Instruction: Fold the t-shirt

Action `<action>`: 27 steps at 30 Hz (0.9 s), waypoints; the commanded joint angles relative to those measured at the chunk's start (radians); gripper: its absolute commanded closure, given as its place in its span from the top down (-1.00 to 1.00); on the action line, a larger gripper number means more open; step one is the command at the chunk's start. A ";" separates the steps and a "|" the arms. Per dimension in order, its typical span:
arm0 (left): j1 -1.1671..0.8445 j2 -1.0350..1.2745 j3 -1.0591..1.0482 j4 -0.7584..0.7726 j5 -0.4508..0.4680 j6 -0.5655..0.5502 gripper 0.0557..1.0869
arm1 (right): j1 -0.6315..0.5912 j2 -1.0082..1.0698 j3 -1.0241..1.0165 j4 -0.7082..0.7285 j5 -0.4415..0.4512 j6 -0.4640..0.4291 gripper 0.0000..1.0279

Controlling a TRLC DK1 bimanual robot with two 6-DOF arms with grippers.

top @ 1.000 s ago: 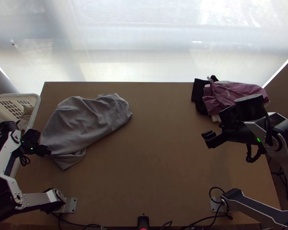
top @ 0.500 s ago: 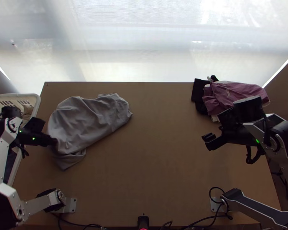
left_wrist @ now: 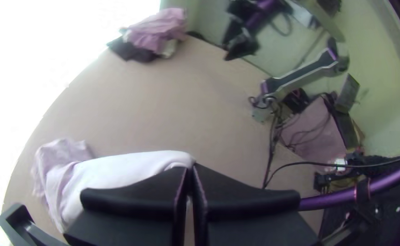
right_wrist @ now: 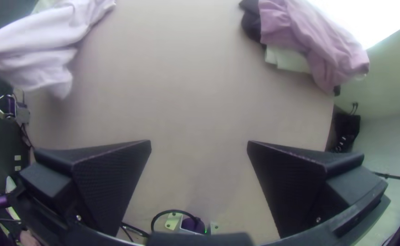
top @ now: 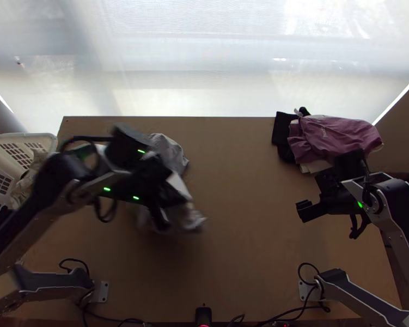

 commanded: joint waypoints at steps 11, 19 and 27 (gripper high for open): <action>-0.214 0.515 0.456 0.404 -0.199 -0.050 -0.68 | -0.334 -0.110 -0.123 0.029 -0.002 0.013 0.90; -0.099 0.368 0.354 0.280 -0.204 -0.044 0.91 | -0.284 -0.132 -0.154 0.029 -0.003 0.013 0.90; 0.157 0.148 -0.123 0.107 -0.182 0.269 0.90 | -0.045 -0.112 -0.180 0.029 -0.006 0.004 0.91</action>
